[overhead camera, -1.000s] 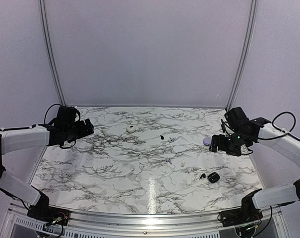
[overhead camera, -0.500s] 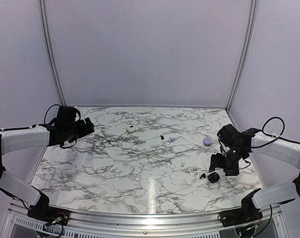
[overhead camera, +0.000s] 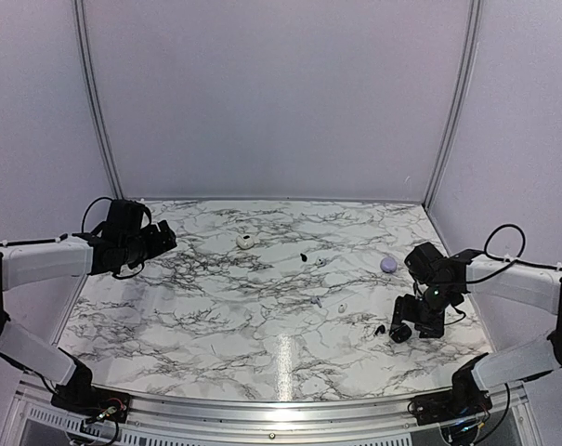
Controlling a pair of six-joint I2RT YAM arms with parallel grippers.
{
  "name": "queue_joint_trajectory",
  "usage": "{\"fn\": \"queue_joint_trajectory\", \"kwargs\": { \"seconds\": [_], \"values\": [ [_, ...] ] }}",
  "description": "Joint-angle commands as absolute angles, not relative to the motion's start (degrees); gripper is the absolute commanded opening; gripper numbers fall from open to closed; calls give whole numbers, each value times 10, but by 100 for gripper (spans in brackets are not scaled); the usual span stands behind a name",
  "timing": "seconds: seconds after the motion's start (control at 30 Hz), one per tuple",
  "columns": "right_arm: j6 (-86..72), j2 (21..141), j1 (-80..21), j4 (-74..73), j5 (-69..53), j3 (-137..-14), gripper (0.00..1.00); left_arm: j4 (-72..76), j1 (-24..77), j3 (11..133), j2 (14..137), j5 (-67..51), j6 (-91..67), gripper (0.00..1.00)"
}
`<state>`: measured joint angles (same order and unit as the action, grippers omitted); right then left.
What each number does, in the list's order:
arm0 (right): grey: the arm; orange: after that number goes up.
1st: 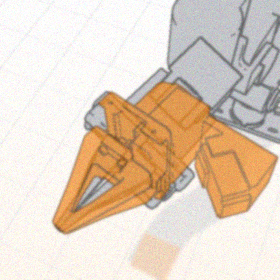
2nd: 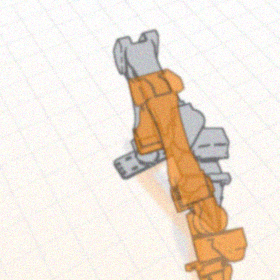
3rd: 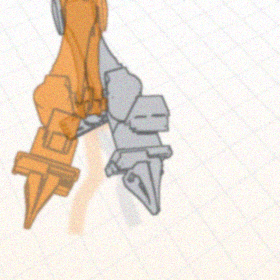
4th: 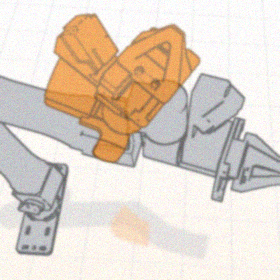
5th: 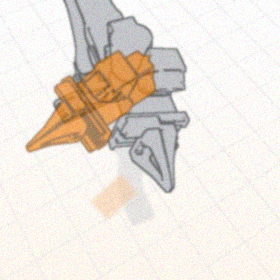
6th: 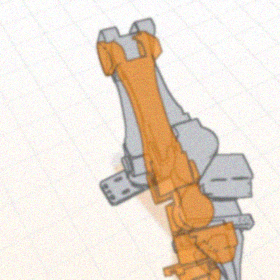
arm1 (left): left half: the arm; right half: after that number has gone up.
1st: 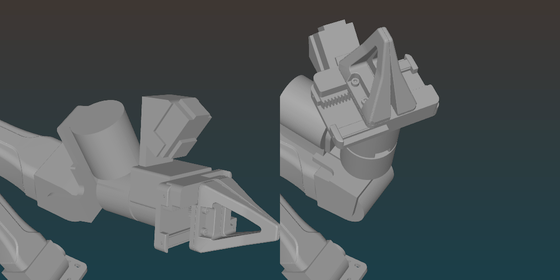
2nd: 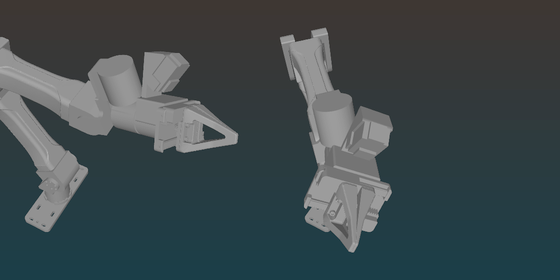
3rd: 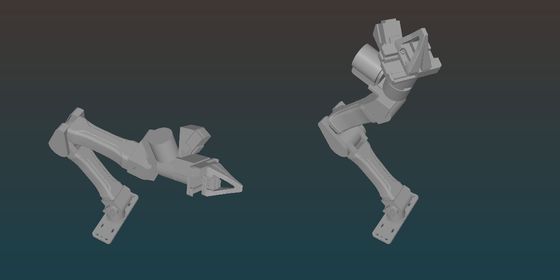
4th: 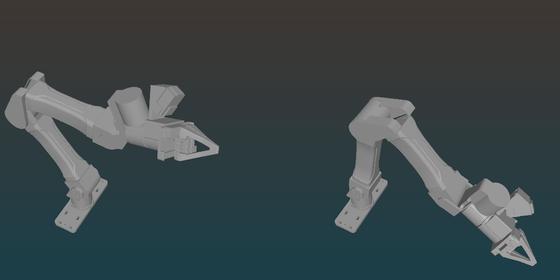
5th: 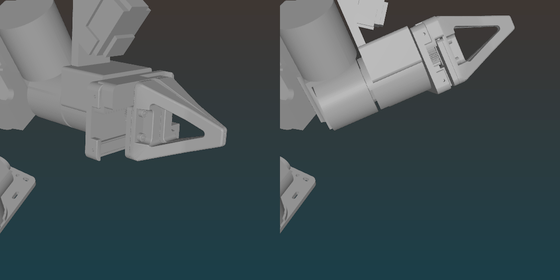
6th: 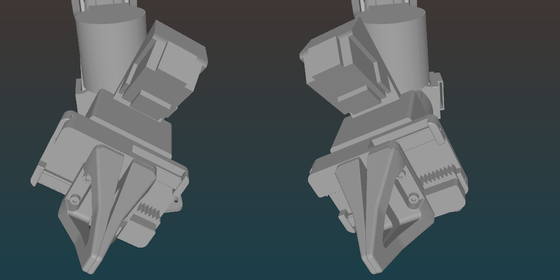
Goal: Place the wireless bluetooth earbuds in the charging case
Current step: Pick up the charging case from the center of the board.
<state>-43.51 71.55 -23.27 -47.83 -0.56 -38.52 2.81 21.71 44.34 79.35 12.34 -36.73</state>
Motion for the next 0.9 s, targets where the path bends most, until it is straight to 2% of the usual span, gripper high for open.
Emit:
{"fn": "queue_joint_trajectory", "kwargs": {
  "seconds": [0.0, 0.7, 0.87],
  "values": [
    [-458, 719, -238, -453, 16, -378, 80, 36, 219, 431, 780, 139, -381, 99],
    [-452, 744, -238, -422, 19, -366, 61, 38, 220, 418, 777, 152, -376, 99],
    [-446, 724, -238, -429, 23, -373, 52, 60, 220, 406, 764, 149, -370, 99]
  ]
}}
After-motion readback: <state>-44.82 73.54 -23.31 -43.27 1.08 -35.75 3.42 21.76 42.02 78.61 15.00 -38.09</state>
